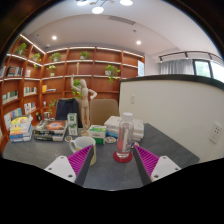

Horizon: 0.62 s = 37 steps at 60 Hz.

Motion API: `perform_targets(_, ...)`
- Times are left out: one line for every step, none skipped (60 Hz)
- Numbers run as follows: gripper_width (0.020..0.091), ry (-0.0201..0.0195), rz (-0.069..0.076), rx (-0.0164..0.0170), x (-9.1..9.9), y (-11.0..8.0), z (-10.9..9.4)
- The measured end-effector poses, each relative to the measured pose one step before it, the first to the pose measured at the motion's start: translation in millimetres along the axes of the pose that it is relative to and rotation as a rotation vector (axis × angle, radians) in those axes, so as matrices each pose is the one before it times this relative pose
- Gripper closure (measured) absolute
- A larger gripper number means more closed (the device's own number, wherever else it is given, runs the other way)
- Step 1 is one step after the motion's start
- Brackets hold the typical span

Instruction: Pour water

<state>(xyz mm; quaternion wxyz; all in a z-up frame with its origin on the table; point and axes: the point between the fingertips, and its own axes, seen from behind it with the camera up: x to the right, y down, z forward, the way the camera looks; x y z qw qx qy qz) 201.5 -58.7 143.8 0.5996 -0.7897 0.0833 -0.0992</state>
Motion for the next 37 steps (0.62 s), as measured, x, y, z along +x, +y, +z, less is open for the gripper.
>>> perform_targets(0.0265,-0.00134,-0.0060,-0.00020,-1.41,-1.99,-5.19)
perform_targets(0.0266,-0.00187,-0.0048,0.00126,-1.62,-2.49,-5.02)
perform_targets(0.0266,-0.00316,-0.0037,0.00266,-1.70,-2.49,-4.71)
perform_targets(0.0265,-0.00389,-0.0013,0.00319,-1.95,-2.51,-4.26)
perform_targets(0.0265,-0.00449,0.0009,0.00349,-1.89,-2.29,-4.10)
perform_targets(0.0264,-0.00522,0.0028,0.00382,-2.31,-2.57,-3.78)
perform_targets(0.0263,-0.00904,0.0037,0.00216,-1.20,-3.51,-1.37)
perform_targets(0.0264,-0.00662,0.0019,0.00431,-3.15,-1.45,-4.93)
perform_targets(0.0264,-0.00779,0.0009,0.00345,-2.87,-1.38,-3.81)
perform_targets(0.0262,-0.00828,0.0006,0.00278,-2.82,-1.48,-3.32)
perform_targets(0.0262,-0.00741,-0.0001,0.00290,-2.78,-1.34,-3.10)
perform_targets(0.0265,-0.00561,0.0000,0.00229,-2.29,-1.36,-2.69)
perform_targets(0.0265,-0.00434,0.0001,0.00151,-1.87,-0.96,-2.44)
perform_targets(0.0264,-0.00488,0.0007,0.00113,-1.86,-0.93,-2.22)
perform_targets(0.0264,-0.00540,0.0017,0.00158,-1.90,-0.54,0.98)
perform_targets(0.0264,-0.00474,0.0017,0.00278,-1.84,-1.09,-2.76)
perform_targets(0.0264,-0.00487,0.0020,0.00352,-1.11,-1.11,-3.80)
perform_targets(0.0264,-0.00393,0.0029,0.00312,-1.14,-1.35,-2.10)
perform_targets(0.0263,-0.00479,0.0038,0.00307,-1.13,-1.21,-2.00)
perform_targets(0.0262,-0.00585,0.0047,0.00374,-1.45,-1.17,-1.85)
perform_targets(0.0261,-0.00622,0.0048,0.00475,-1.64,-1.29,-1.78)
perform_targets(0.0262,-0.00529,0.0049,0.00478,-1.41,-1.01,-1.59)
perform_targets(0.0262,-0.00413,0.0048,0.00391,-1.35,-0.71,-1.57)
perform_targets(0.0263,-0.00267,0.0041,0.00308,-0.84,-0.39,-1.27)
perform_targets(0.0264,-0.00141,0.0034,0.00271,-1.12,0.49,2.81)
perform_targets(0.0265,0.00098,0.0015,0.00075,0.03,-0.27,-1.57)
perform_targets(0.0264,0.00245,0.0010,-0.00181,0.82,-0.79,-3.69)
perform_targets(0.0266,0.00127,0.0025,-0.00020,0.39,0.26,-0.78)
perform_targets(0.0265,-0.00041,0.0025,0.00037,0.03,-0.20,-0.73)
perform_targets(0.0266,-0.00185,0.0011,0.00093,-0.06,-0.27,-0.67)
perform_targets(0.0266,-0.00238,-0.0003,0.00061,-0.04,-0.12,-0.59)
perform_targets(0.0266,-0.00118,-0.0019,-0.00047,-0.08,-0.03,-0.68)
perform_targets(0.0266,0.00119,-0.0028,-0.00101,0.18,0.06,-0.58)
perform_targets(0.0267,0.00134,-0.0026,-0.00107,0.35,-0.21,0.20)
perform_targets(0.0265,0.00190,-0.0012,0.00058,0.55,0.26,-0.14)
perform_targets(0.0267,0.00146,-0.0008,0.00108,0.74,-0.05,0.20)
perform_targets(0.0268,0.00172,-0.0012,0.00098,0.49,-0.25,0.34)
